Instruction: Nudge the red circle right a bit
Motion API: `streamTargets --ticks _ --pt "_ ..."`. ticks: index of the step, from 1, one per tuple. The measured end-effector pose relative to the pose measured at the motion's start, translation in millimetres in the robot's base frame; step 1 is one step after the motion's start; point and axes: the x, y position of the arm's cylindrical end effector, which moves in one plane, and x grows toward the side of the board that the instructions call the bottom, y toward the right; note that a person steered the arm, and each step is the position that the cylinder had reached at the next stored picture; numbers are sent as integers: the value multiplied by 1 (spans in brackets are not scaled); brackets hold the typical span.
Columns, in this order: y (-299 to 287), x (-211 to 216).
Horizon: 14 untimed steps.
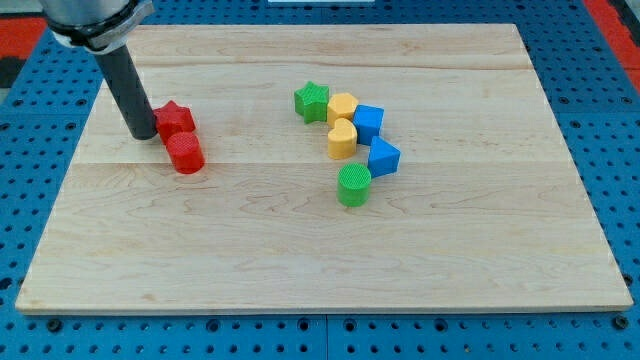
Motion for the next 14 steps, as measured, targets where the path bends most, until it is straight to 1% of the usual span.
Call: streamTargets --ticks 1,2,3,4,5,6,7,8,10,11,13,14 --pt "-12 -22" --pt "-29 -22" --pt "-58 -64" --pt "-48 -74" --pt "-43 -68" --pt "-21 -51" --pt "-19 -25" --pt "-16 21" --pt "-8 52" --pt "11 61" --pt "23 63" --pt "26 33"
